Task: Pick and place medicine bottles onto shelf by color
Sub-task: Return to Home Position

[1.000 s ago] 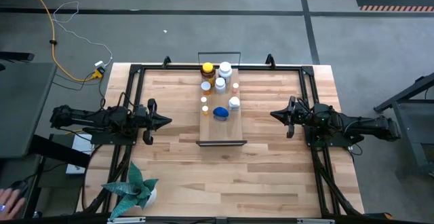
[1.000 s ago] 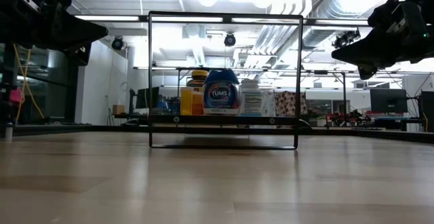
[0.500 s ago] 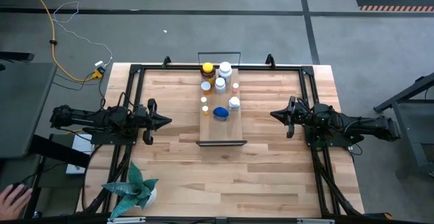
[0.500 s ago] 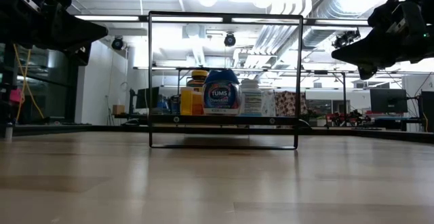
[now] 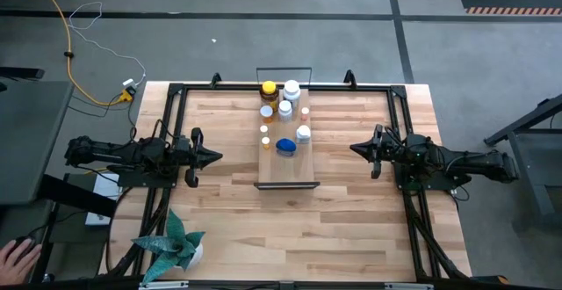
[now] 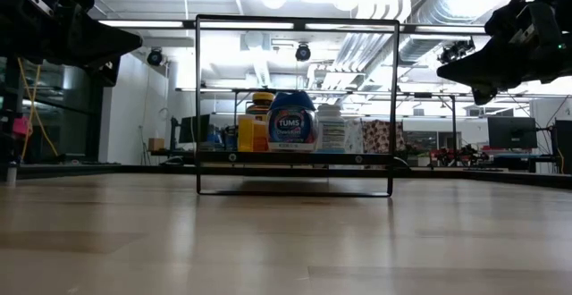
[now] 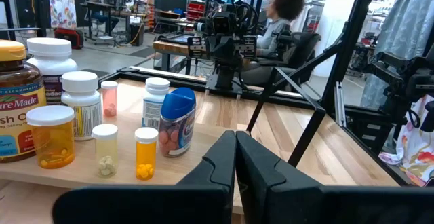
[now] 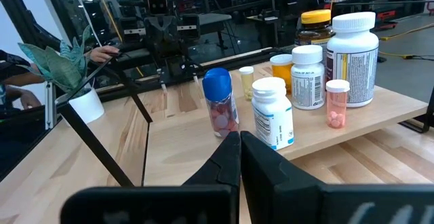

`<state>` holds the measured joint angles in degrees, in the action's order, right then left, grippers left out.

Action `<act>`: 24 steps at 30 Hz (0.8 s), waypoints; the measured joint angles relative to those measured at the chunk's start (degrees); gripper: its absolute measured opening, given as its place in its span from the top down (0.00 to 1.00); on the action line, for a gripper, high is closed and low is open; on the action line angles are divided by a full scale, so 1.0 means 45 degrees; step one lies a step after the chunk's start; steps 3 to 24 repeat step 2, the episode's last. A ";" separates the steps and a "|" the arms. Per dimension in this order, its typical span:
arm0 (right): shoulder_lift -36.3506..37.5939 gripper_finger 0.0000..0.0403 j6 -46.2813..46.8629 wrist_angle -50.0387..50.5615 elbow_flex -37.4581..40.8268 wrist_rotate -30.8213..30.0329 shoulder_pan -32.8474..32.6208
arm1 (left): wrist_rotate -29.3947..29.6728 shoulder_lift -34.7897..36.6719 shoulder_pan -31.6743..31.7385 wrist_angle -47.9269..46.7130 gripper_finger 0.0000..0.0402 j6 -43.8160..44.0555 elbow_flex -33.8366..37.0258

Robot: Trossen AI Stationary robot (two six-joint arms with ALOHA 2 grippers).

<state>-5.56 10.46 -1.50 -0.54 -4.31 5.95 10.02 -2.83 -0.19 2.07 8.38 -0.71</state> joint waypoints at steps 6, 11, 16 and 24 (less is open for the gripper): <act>0.0000 1.00 0.0000 0.0000 0.0000 -0.0001 -0.0002 | -0.0002 0.0000 -0.0003 0.0000 1.00 -0.0001 0.0000; 0.0000 1.00 0.0000 0.0000 0.0000 -0.0001 -0.0002 | -0.0002 0.0000 -0.0003 0.0000 1.00 -0.0001 0.0000; 0.0000 1.00 0.0000 0.0000 0.0000 -0.0001 -0.0002 | -0.0002 0.0000 -0.0003 0.0000 1.00 -0.0001 0.0000; 0.0000 1.00 0.0000 0.0000 0.0000 -0.0001 -0.0002 | -0.0002 0.0000 -0.0003 0.0000 1.00 -0.0001 0.0000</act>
